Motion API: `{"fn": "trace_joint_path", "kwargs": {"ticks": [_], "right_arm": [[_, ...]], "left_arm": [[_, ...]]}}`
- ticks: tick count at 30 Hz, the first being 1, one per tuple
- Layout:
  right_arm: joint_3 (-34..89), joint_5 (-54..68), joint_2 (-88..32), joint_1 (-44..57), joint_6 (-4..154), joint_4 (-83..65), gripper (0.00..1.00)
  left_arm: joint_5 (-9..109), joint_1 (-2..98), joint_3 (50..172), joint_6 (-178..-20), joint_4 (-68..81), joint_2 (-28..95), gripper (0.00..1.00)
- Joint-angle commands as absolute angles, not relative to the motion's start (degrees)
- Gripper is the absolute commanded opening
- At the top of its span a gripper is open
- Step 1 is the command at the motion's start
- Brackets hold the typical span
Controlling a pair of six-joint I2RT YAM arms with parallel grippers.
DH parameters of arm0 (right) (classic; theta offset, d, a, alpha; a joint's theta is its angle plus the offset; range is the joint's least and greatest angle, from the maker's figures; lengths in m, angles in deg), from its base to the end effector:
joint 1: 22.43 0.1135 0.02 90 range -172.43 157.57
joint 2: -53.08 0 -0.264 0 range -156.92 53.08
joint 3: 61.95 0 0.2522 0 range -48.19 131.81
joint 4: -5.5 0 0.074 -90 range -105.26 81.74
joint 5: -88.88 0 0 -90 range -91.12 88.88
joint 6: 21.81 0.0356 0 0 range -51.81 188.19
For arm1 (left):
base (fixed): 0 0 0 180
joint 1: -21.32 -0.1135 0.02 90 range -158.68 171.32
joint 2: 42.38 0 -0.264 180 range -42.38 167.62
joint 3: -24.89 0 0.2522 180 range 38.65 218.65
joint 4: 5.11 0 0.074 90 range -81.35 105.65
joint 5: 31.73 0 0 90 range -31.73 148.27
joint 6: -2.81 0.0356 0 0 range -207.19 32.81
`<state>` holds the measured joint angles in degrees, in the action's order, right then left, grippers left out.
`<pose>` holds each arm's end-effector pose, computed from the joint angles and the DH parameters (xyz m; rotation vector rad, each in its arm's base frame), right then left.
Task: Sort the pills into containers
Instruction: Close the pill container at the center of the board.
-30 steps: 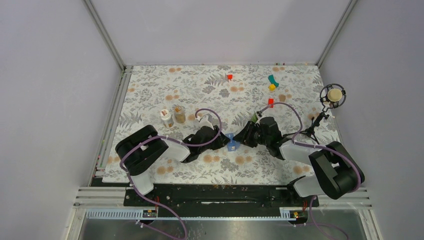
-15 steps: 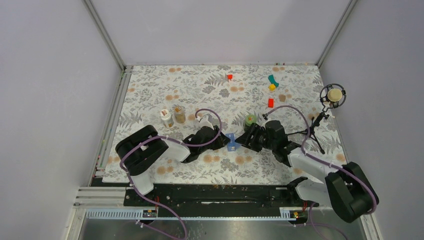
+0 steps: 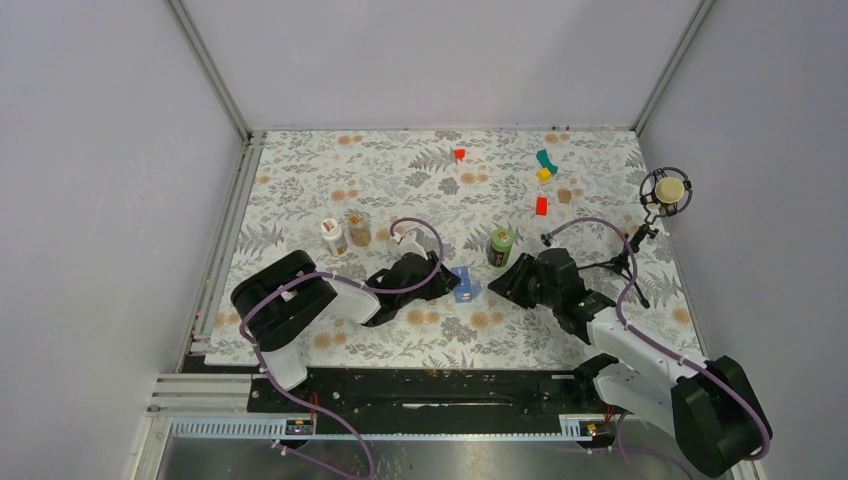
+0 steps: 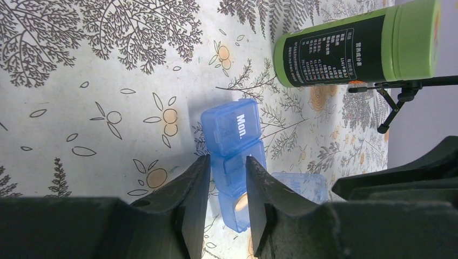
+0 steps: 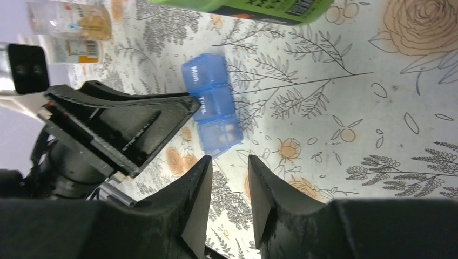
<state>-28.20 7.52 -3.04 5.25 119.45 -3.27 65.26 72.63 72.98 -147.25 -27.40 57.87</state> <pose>0.1742 0.0974 0.1802 0.3682 2.2363 0.9441 0.2012 -0.2443 0.1197 -0.2526 2.2517 -1.0047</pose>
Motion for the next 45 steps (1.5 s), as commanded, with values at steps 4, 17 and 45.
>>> {"fn": "trace_joint_path", "kwargs": {"ticks": [4,17,45], "right_arm": [[-28.53,7.19,-9.35,5.15,119.56,0.69,0.4],[-27.95,11.08,-19.75,9.33,119.21,13.38,0.44],[-23.87,1.74,-28.56,15.81,113.18,7.3,0.5]], "left_arm": [[65.94,73.04,71.91,-147.17,-30.31,57.96,0.3],[64.86,73.05,72.17,-148.48,-31.2,59.02,0.28],[65.52,73.04,73.53,-148.56,-27.3,59.39,0.27]]}}
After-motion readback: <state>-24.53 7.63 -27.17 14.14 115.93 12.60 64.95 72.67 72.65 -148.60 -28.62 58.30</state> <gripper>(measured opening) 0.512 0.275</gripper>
